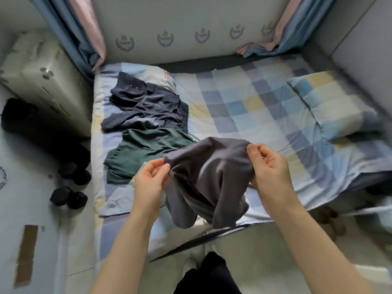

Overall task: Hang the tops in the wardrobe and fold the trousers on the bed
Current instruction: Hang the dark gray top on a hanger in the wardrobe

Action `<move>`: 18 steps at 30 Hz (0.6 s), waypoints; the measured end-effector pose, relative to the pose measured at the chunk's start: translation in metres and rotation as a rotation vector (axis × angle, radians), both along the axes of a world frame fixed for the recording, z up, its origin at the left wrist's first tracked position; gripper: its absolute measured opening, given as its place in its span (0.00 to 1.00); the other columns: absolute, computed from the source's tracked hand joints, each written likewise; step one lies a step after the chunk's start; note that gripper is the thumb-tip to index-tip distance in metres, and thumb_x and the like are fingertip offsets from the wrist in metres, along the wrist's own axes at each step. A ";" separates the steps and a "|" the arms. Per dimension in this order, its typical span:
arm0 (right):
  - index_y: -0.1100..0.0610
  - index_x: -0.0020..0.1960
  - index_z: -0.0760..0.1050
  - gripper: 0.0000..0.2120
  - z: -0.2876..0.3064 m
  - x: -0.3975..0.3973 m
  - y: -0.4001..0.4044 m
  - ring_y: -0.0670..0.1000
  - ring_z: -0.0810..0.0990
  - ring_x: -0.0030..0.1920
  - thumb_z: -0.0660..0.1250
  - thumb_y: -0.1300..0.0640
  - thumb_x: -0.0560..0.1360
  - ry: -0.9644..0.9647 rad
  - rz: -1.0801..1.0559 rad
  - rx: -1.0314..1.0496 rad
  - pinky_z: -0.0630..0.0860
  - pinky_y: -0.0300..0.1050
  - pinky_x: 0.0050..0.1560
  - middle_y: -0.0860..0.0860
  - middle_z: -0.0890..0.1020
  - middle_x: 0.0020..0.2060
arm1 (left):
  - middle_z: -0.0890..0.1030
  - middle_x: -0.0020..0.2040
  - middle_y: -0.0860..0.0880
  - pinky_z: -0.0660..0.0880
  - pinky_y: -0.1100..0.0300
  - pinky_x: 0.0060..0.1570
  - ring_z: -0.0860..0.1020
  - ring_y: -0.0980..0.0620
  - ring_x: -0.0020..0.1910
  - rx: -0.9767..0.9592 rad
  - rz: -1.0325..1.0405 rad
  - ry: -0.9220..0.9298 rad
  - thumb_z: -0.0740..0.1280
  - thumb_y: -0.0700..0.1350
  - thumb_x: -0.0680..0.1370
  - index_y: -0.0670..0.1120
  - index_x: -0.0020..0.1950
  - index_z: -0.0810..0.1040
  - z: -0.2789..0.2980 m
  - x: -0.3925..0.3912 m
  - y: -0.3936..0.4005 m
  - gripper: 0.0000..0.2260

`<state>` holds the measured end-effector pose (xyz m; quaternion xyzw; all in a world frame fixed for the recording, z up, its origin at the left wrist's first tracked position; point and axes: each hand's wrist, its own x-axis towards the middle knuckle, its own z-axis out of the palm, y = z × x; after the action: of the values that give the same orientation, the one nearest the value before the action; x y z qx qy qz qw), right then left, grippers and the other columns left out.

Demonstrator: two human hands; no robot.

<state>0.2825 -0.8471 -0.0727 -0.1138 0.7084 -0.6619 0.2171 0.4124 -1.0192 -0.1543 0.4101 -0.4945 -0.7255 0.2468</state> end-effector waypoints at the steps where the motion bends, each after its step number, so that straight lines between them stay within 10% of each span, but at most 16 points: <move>1: 0.55 0.43 0.78 0.10 0.011 0.004 0.012 0.53 0.78 0.40 0.62 0.56 0.80 -0.061 -0.056 -0.075 0.77 0.51 0.43 0.55 0.80 0.37 | 0.84 0.39 0.52 0.77 0.63 0.42 0.80 0.57 0.38 -0.016 -0.101 -0.005 0.66 0.34 0.78 0.45 0.51 0.78 0.007 -0.008 0.010 0.08; 6: 0.62 0.54 0.75 0.08 0.054 0.013 0.054 0.50 0.84 0.40 0.58 0.62 0.80 -0.298 -0.217 -0.395 0.81 0.42 0.37 0.56 0.83 0.41 | 0.79 0.65 0.52 0.74 0.56 0.62 0.75 0.55 0.66 -0.036 -0.742 0.058 0.64 0.25 0.70 0.51 0.70 0.71 0.012 -0.026 0.064 0.32; 10: 0.59 0.54 0.75 0.08 0.084 0.012 0.100 0.48 0.83 0.38 0.59 0.63 0.80 -0.245 -0.369 -0.498 0.80 0.41 0.35 0.54 0.83 0.39 | 0.80 0.57 0.64 0.76 0.65 0.50 0.78 0.65 0.58 -0.205 -1.200 -0.034 0.73 0.37 0.68 0.57 0.68 0.67 0.014 -0.033 0.123 0.32; 18: 0.55 0.57 0.75 0.11 0.117 0.004 0.239 0.50 0.83 0.45 0.57 0.64 0.81 -0.036 -0.691 -0.643 0.81 0.43 0.42 0.54 0.83 0.45 | 0.81 0.36 0.52 0.72 0.52 0.44 0.78 0.49 0.42 -0.268 -0.889 -0.190 0.73 0.43 0.75 0.51 0.37 0.81 0.031 -0.081 0.217 0.08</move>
<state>0.2865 -0.6081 0.0447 0.0787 0.4599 -0.8831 -0.0498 0.3316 -0.8023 -0.1229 0.1876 -0.7318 -0.6498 -0.0831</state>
